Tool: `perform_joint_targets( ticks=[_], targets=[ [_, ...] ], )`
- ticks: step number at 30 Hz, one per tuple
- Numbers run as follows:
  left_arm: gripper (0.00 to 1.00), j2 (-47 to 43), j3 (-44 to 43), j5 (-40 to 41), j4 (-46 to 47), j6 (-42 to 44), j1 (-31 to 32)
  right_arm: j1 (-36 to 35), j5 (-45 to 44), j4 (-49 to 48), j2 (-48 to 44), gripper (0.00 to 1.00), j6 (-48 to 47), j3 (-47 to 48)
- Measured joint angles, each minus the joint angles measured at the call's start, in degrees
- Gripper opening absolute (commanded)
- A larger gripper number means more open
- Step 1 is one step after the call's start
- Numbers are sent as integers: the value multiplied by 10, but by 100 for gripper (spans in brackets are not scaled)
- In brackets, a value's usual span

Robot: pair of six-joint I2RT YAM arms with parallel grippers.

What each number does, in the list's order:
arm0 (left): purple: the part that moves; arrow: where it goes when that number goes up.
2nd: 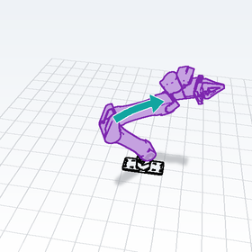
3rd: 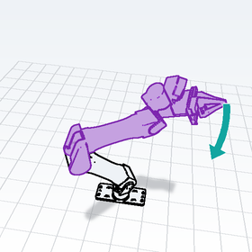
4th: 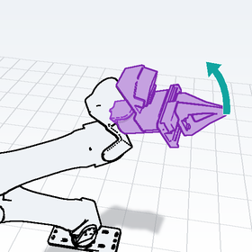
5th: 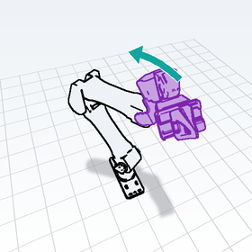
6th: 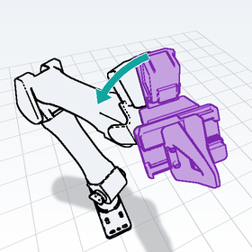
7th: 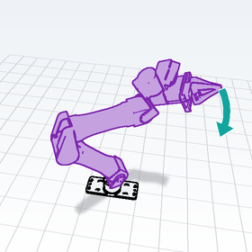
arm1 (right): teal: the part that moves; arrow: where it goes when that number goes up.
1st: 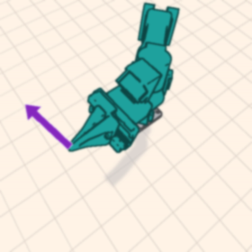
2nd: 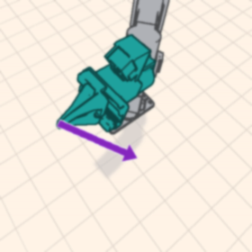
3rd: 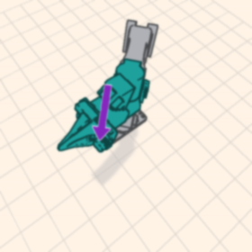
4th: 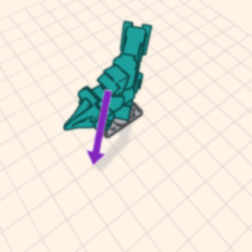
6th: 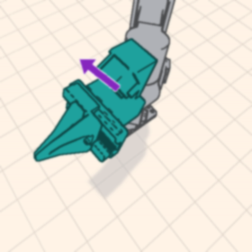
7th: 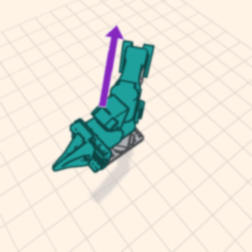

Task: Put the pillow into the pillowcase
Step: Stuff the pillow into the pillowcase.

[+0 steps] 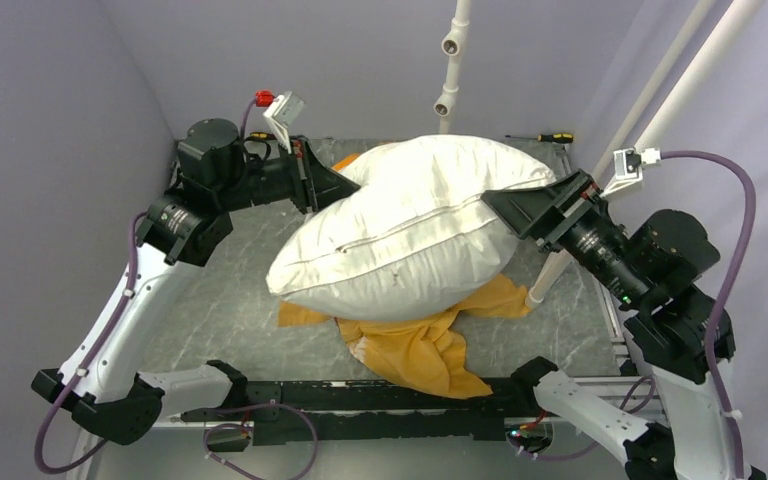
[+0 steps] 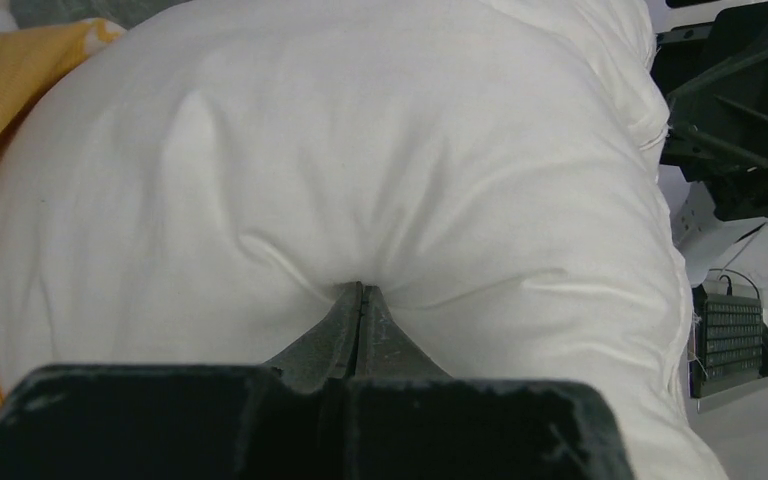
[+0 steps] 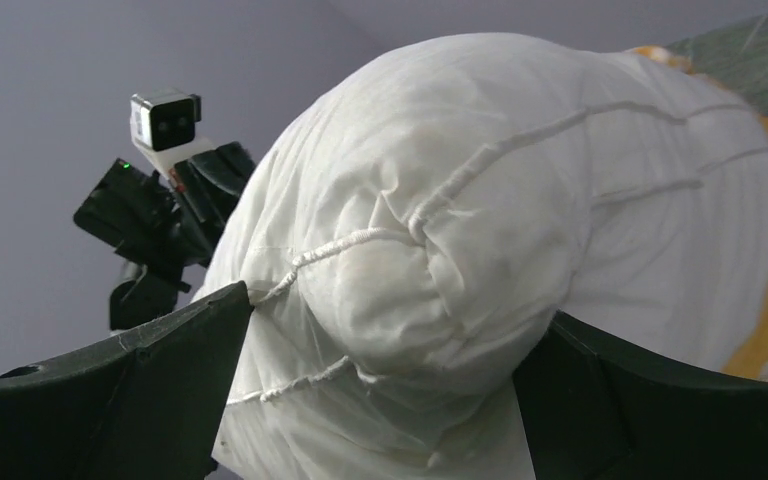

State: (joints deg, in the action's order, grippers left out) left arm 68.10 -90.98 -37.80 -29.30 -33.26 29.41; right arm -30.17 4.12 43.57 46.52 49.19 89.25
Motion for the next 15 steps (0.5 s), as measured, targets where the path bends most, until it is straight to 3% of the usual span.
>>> perform_joint_targets(
  ticks=[3, 10, 11, 12, 14, 15],
  targets=[
    [0, 0, 0, 13, 10, 0, 27, 1, 20, -8, -9, 100, 17, -9],
    [0, 16, 0, 94, 19, 17, 118, 4, 50, -138, 12, 99, 67, -161],
    [0, 21, 0, 110, 17, 24, 133, 4, 50, -152, 18, 90, 70, -167],
    [0, 26, 0, 123, 16, 29, 148, 5, 49, -170, 24, 74, 74, -170],
    [3, 35, -1, 144, 15, 44, 175, 7, 49, -194, 30, 27, 73, -170],
    [14, 41, -5, 155, 10, 53, 190, 7, 49, -204, 31, 5, 70, -169]
  ],
)
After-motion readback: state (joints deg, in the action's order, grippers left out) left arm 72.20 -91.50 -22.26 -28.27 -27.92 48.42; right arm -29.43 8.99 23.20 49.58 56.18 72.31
